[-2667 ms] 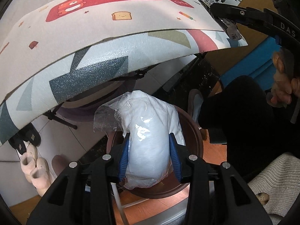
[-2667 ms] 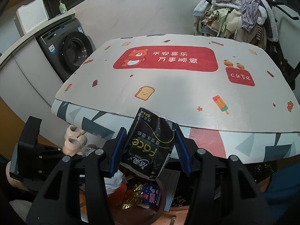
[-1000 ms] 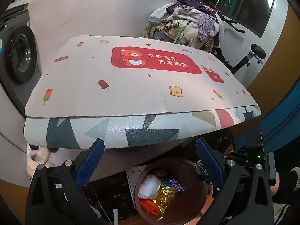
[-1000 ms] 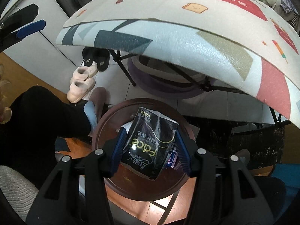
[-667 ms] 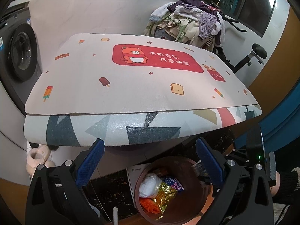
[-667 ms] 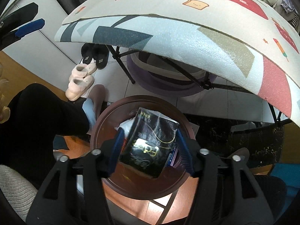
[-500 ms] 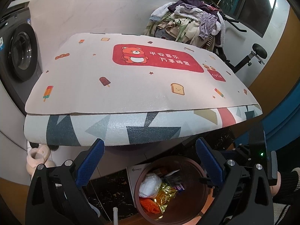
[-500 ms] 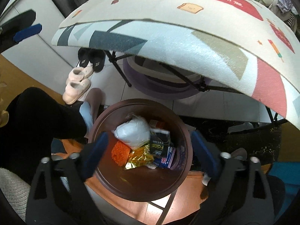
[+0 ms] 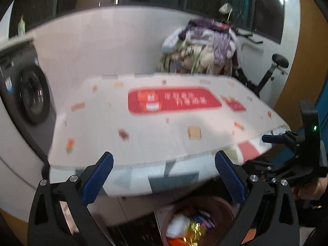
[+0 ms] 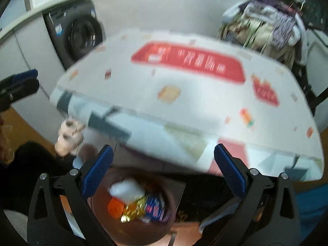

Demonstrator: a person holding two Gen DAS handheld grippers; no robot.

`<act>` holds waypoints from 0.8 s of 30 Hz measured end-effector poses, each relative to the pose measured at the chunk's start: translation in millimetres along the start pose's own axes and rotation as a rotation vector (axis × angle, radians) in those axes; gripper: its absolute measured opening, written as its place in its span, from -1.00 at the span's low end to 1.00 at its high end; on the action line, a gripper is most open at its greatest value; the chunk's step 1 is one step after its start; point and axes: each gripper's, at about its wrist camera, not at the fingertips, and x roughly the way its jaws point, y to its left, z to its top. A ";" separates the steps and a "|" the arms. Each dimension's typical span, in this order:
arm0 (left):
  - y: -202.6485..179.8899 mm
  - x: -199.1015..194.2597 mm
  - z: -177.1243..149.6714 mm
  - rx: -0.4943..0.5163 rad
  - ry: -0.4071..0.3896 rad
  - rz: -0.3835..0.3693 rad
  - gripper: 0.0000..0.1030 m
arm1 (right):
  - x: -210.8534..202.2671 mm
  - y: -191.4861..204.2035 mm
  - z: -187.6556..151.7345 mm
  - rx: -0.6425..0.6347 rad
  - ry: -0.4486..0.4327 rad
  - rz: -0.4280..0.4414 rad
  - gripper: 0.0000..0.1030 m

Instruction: Collect trash

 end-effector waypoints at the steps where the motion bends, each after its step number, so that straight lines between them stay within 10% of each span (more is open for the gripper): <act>1: -2.2 -7.2 7.5 0.010 -0.037 0.007 0.88 | -10.8 -3.5 8.9 0.006 -0.032 -0.009 0.89; 12: -19.6 -66.1 68.8 0.059 -0.261 0.055 0.88 | -93.8 -23.1 69.0 0.037 -0.253 -0.075 0.89; 24: -21.5 -84.4 83.5 0.027 -0.285 0.115 0.89 | -128.7 -33.0 81.3 0.056 -0.339 -0.113 0.89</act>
